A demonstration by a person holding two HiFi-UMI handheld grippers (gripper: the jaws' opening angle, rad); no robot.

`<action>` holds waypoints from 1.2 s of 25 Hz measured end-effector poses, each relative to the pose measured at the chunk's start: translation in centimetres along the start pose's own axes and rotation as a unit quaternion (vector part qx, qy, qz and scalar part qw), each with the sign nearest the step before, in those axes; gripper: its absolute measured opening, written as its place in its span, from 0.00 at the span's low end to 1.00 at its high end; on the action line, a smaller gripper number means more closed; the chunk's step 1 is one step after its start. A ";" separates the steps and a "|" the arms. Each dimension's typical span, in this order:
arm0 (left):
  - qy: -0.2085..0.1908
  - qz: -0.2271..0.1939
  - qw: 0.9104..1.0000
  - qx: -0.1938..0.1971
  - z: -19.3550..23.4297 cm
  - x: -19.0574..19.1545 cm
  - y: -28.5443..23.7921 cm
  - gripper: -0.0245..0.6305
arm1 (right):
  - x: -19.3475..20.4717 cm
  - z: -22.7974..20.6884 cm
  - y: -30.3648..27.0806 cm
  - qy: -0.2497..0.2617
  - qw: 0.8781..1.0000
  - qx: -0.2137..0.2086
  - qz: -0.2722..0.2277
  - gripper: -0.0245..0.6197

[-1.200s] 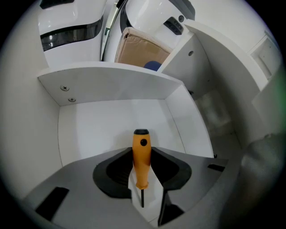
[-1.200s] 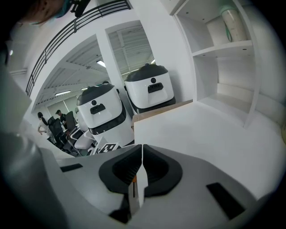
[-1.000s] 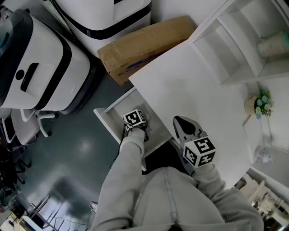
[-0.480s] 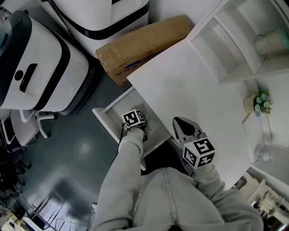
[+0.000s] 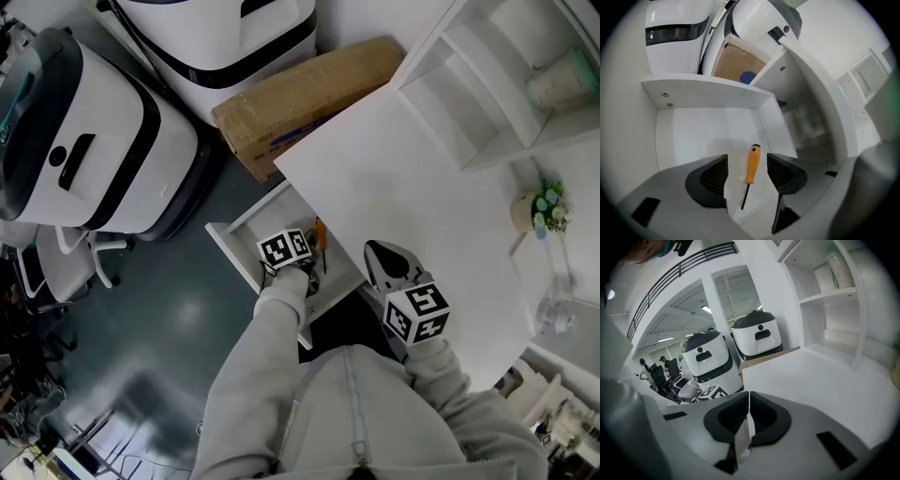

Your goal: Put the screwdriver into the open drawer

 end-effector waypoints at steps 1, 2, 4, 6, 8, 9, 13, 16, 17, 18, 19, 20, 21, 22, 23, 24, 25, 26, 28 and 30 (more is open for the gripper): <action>0.001 -0.002 1.000 0.009 -0.4 0.1 0.4 0.45 | 0.0 0.0 0.1 0.000 1.000 0.000 -0.003 0.09; 0.001 -0.005 1.000 0.018 -0.8 0.2 1.0 0.45 | 0.0 0.0 0.3 -0.001 1.000 0.001 -0.006 0.09; -0.003 -0.012 0.999 0.031 -1.9 0.5 2.4 0.45 | 0.0 0.0 0.7 -0.002 1.000 0.005 -0.011 0.09; -0.010 -0.026 0.999 0.039 -2.9 0.7 3.8 0.45 | 0.1 0.1 1.3 -0.002 1.000 0.008 -0.016 0.09; -0.017 -0.042 0.998 0.049 -3.8 0.7 5.2 0.45 | 0.1 0.1 1.8 -0.002 1.000 0.012 -0.021 0.09; -0.021 -0.051 0.997 0.054 -4.2 0.7 5.9 0.45 | 0.2 0.0 2.0 -0.003 1.000 0.014 -0.024 0.09; -0.035 -0.087 0.993 0.067 -5.9 0.6 8.8 0.44 | 0.5 -0.2 3.1 -0.003 0.999 0.018 -0.034 0.09; -0.038 -0.106 0.990 0.078 -6.6 0.8 10.9 0.44 | 0.6 -0.1 3.8 -0.004 0.999 0.019 -0.040 0.09; -0.041 -0.113 0.989 0.081 -6.7 0.9 11.6 0.44 | 0.7 0.0 4.0 -0.004 0.999 0.019 -0.042 0.09; -0.045 -0.120 0.988 0.082 -6.8 1.0 12.4 0.44 | 0.7 0.1 4.3 -0.004 0.999 0.019 -0.044 0.09; -0.050 -0.126 0.987 0.082 -6.9 1.2 13.2 0.44 | 0.8 0.2 4.5 -0.004 0.999 0.018 -0.046 0.09; -0.054 -0.132 0.986 0.083 -7.0 1.4 14.0 0.44 | 0.8 0.3 4.7 -0.003 0.999 0.017 -0.049 0.09; -0.058 -0.138 0.985 0.086 -6.9 1.6 14.7 0.44 | 0.9 0.4 4.9 -0.002 0.999 0.016 -0.051 0.09; -0.060 -0.145 0.984 0.089 -6.9 1.9 15.4 0.44 | 0.9 0.5 5.1 0.000 0.998 0.014 -0.054 0.09; -0.062 -0.151 0.982 0.092 -6.8 2.1 16.1 0.44 | 0.9 0.7 5.3 0.002 0.998 0.012 -0.056 0.09; -0.064 -0.158 0.981 0.096 -6.8 2.2 16.8 0.44 | 0.8 0.8 5.4 0.004 0.998 0.010 -0.059 0.09; -0.065 -0.165 0.979 0.099 -6.7 2.4 17.6 0.44 | 0.8 0.9 5.6 0.006 0.998 0.007 -0.061 0.09; -0.068 -0.173 0.977 0.102 -6.6 2.5 18.3 0.44 | 0.7 1.1 5.6 0.007 0.998 0.005 -0.064 0.09; -0.071 -0.189 0.973 0.112 -6.4 2.9 19.9 0.43 | 0.6 1.5 5.9 0.009 0.997 0.000 -0.071 0.09; -0.074 -0.204 0.969 0.122 -6.2 3.3 21.5 0.42 | 0.4 2.1 6.1 0.013 0.997 -0.005 -0.077 0.09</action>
Point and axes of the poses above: the fingertips, and each gripper's own axes: y backward along the fingers, z to its left, x out of its underside, the point moved 8 cm from there along y, backward along the fingers, and after that the axes turned 3 degrees about z, right-handed, at the moved point
